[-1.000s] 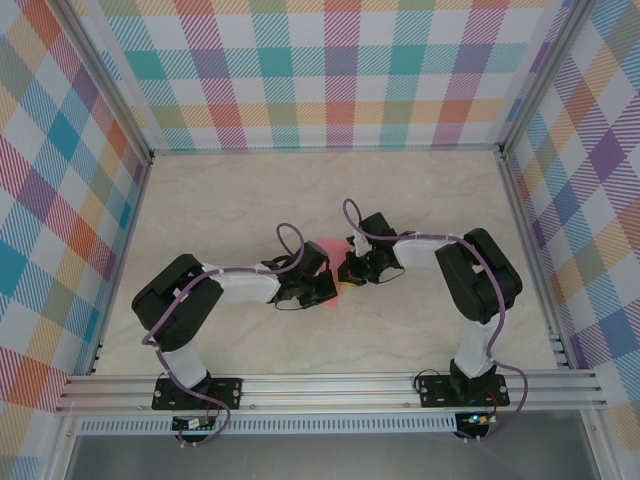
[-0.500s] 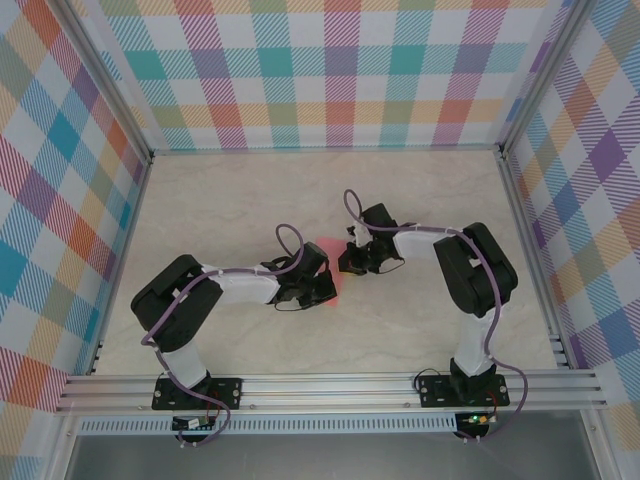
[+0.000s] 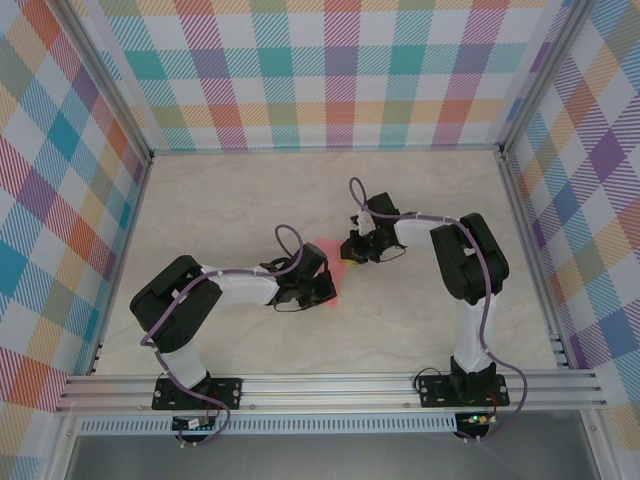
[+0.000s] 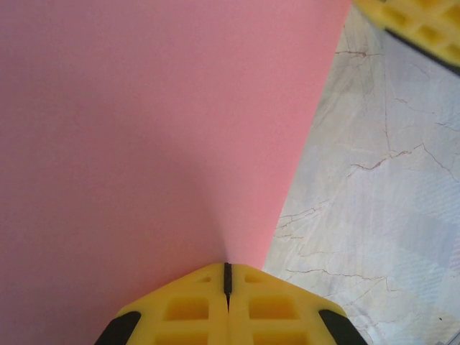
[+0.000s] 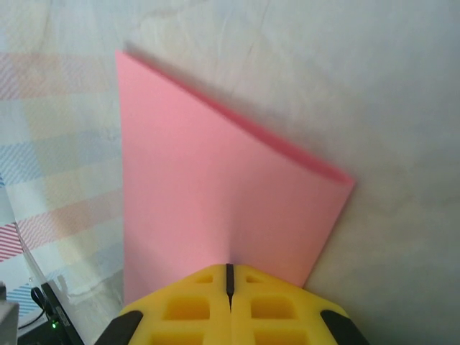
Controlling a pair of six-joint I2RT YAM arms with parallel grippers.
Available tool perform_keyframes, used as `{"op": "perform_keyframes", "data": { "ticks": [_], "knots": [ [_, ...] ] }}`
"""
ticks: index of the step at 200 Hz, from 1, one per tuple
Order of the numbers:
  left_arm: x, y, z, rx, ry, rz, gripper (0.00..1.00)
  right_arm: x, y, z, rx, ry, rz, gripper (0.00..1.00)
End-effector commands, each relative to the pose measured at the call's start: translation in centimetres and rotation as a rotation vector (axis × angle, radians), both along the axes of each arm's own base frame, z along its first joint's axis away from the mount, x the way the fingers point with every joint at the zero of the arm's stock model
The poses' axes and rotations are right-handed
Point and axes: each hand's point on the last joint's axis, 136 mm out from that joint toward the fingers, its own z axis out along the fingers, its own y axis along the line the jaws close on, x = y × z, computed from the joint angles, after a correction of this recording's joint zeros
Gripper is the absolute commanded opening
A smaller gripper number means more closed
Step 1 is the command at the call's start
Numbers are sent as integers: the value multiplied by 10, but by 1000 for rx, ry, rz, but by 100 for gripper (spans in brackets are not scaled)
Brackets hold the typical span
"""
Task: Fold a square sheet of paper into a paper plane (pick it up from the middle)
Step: First fold in half a square sheet of paper at the center of the table.
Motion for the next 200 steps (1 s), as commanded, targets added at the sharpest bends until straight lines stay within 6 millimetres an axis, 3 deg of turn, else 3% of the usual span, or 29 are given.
{"op": "perform_keyframes", "data": {
  "ticks": [1, 64, 114, 152, 200],
  "knots": [
    [-39, 39, -41, 178, 146, 1, 2, 38, -23, -14, -81, -85, -64, 1],
    [-41, 41, -42, 183, 148, 1, 2, 70, -40, -16, -118, -95, -127, 1],
    [-39, 40, -41, 182, 140, 1, 2, 83, -33, 25, -57, -171, -120, 1],
    [-36, 38, -40, 180, 135, 3, 2, 47, -19, 53, 109, -177, -74, 2],
    [-34, 36, -37, 177, 130, 3, 1, -2, -3, 37, 161, -85, 2, 3]
  ]
}}
